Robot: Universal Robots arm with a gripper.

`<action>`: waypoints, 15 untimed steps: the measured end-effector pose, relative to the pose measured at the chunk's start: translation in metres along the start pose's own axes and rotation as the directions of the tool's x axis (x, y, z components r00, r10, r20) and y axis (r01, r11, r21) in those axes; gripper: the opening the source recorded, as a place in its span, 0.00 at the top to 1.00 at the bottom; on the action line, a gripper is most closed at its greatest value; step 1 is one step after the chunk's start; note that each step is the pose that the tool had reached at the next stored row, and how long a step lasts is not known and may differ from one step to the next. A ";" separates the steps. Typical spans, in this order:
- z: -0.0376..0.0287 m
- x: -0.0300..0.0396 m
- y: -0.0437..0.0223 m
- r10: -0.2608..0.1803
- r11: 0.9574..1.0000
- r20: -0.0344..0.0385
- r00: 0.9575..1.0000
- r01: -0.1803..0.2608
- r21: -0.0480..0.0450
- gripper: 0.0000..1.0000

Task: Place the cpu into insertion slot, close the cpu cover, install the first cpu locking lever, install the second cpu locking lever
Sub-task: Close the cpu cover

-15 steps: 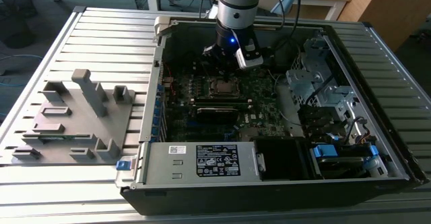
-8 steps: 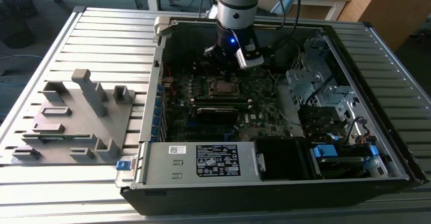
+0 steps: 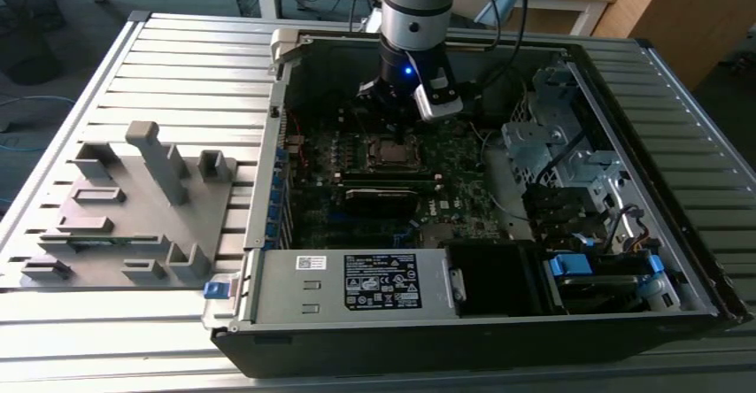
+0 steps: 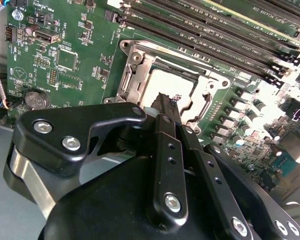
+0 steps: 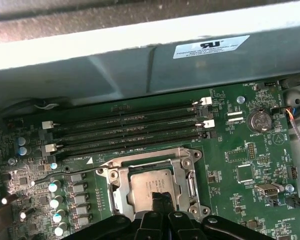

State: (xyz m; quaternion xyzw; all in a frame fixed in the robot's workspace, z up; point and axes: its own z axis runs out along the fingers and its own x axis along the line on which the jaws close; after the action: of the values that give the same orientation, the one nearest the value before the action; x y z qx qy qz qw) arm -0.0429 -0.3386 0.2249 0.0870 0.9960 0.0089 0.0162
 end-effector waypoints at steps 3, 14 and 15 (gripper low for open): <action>-0.0001 0.0002 -0.0001 0.000 1.000 0.007 1.000 0.000 -0.001 0.90; 0.0002 0.0002 0.0000 -0.027 1.000 0.019 0.999 0.027 -0.004 0.90; 0.0003 0.0002 0.0000 -0.036 0.999 0.019 0.999 0.036 -0.004 0.90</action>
State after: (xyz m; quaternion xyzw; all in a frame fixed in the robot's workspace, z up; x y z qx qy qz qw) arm -0.0431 -0.3386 0.2245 0.0693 0.9972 0.0102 0.0258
